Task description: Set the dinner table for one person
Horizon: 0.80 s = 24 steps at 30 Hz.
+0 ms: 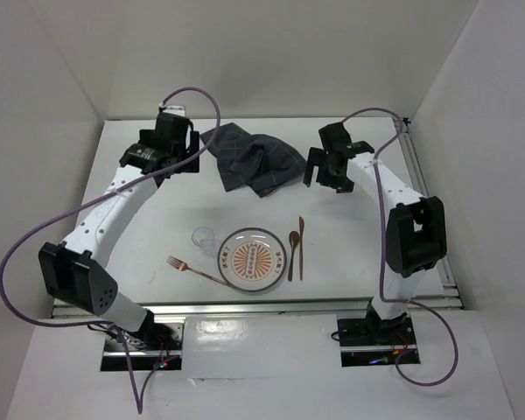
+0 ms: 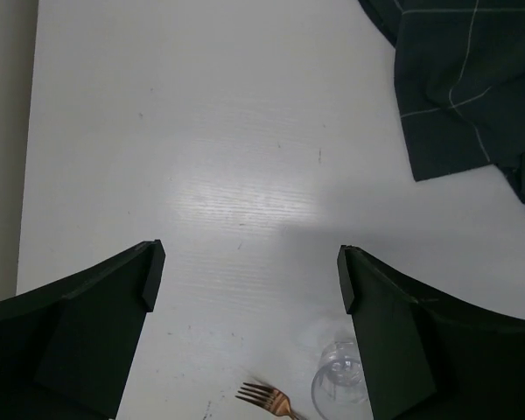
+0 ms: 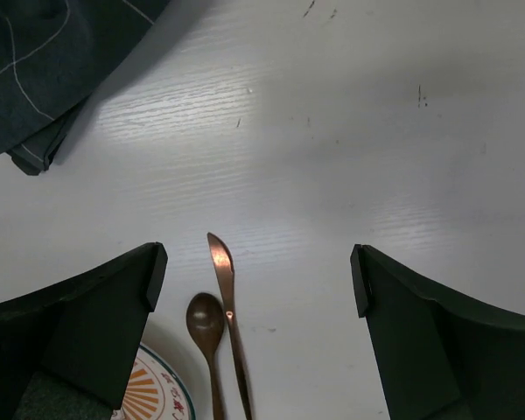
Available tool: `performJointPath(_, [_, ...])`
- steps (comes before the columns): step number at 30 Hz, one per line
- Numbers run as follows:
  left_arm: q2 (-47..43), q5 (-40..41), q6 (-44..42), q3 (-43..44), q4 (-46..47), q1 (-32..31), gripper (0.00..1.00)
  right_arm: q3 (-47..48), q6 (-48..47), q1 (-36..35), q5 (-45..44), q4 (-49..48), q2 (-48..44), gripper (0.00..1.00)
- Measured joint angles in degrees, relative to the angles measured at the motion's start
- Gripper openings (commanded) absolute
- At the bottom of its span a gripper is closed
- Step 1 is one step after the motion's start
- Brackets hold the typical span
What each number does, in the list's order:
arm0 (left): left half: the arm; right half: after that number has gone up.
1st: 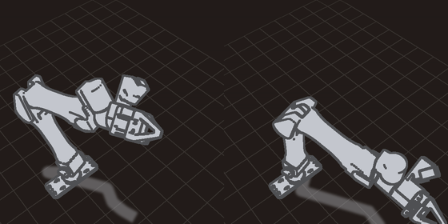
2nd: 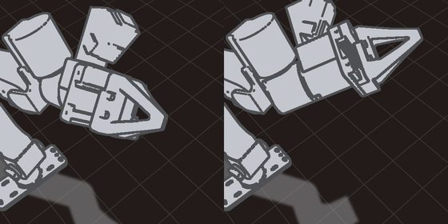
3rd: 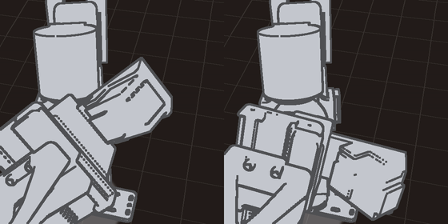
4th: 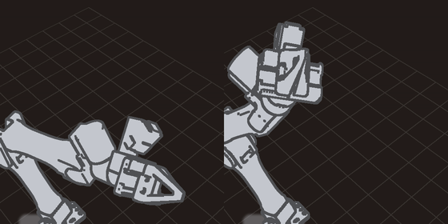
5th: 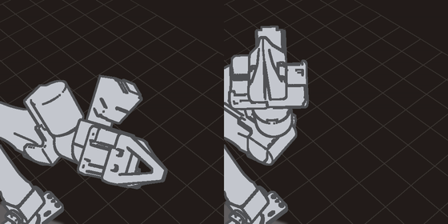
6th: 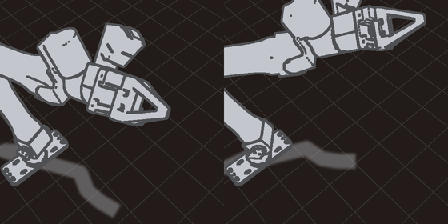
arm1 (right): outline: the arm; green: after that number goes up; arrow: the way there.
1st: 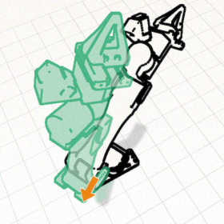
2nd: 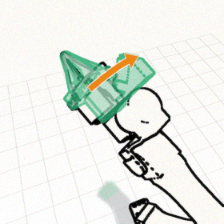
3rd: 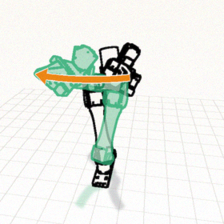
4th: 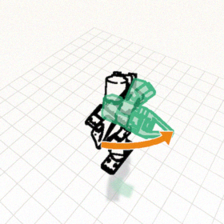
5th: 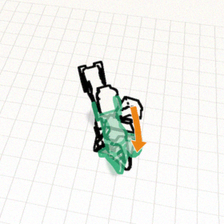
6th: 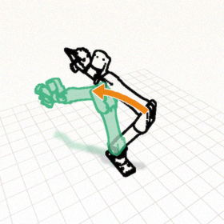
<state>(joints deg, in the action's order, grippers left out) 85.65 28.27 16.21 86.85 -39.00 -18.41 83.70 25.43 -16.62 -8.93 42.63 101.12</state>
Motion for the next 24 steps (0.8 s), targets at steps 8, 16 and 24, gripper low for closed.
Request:
performJointPath(8, [5.27,-3.28,3.74,-1.62,-1.29,1.33,0.86,3.93,-0.07,-1.9,-0.13,-0.31,4.2,1.0])
performJointPath(16, [6.64,-16.24,8.68,3.17,-4.26,13.33,0.59,13.7,-5.53,-11.19,1.36,-1.42,9.73,0.71])
performJointPath(24, [3.34,-27.19,10.84,-4.42,-5.14,21.11,0.68,26.34,-9.4,-18.88,8.66,-4.81,20.33,0.73])
